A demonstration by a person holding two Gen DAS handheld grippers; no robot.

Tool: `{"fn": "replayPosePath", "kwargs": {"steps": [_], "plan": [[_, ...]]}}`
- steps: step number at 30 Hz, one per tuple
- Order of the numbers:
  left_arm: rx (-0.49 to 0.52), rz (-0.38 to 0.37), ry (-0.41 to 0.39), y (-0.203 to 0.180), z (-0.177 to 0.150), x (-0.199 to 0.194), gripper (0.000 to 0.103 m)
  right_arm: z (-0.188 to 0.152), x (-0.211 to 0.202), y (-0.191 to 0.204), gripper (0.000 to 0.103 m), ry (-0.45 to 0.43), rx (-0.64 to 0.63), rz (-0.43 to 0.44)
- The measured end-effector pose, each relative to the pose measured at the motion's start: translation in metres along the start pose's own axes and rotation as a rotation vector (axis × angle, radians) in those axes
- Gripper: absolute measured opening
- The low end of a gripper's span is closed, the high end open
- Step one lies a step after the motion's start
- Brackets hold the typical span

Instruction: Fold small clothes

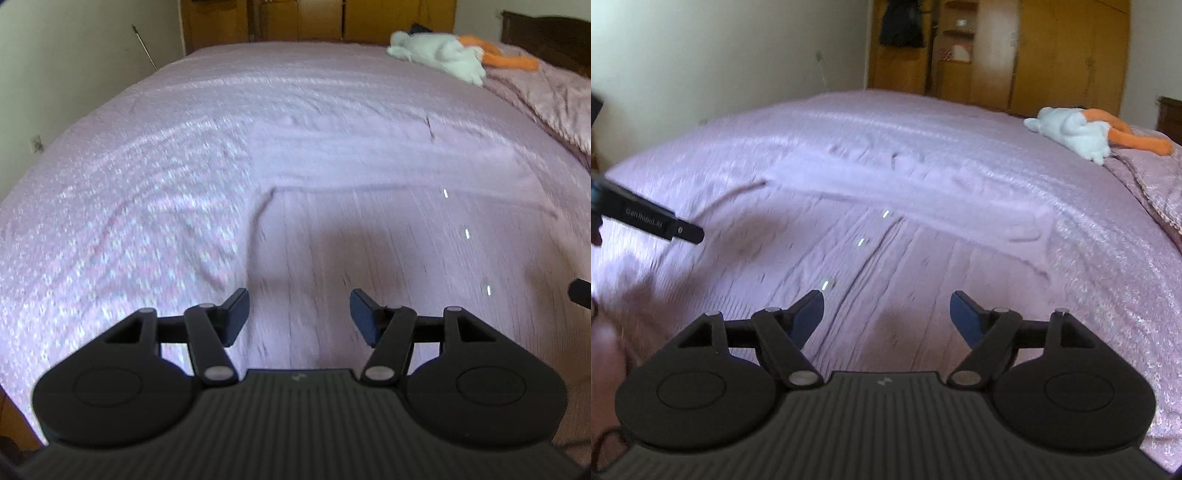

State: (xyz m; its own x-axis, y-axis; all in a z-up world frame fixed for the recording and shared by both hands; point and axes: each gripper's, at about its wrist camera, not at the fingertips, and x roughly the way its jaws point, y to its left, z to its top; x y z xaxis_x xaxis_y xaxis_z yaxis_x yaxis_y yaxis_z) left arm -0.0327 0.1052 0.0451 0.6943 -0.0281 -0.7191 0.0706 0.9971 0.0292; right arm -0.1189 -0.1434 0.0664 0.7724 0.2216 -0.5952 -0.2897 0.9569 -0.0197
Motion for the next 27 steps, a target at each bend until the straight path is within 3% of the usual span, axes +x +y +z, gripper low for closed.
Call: {"fn": "replayPosePath", "kwargs": {"steps": [5, 9, 16, 27], "plan": [[0.042, -0.034, 0.062, -0.013, -0.026, -0.003, 0.062, -0.018, 0.002, 0.021, 0.081, 0.12, -0.19, 0.054], [0.094, -0.049, 0.081, -0.024, -0.039, -0.006, 0.062, -0.036, 0.009, 0.035, 0.095, 0.196, -0.308, 0.045], [0.108, -0.077, 0.134, -0.033, -0.05, 0.0, 0.062, -0.051, 0.028, 0.037, 0.095, 0.299, -0.305, 0.034], [0.131, -0.07, 0.151, -0.039, -0.056, 0.005, 0.062, -0.058, 0.039, 0.047, 0.096, 0.244, -0.323, -0.054]]}}
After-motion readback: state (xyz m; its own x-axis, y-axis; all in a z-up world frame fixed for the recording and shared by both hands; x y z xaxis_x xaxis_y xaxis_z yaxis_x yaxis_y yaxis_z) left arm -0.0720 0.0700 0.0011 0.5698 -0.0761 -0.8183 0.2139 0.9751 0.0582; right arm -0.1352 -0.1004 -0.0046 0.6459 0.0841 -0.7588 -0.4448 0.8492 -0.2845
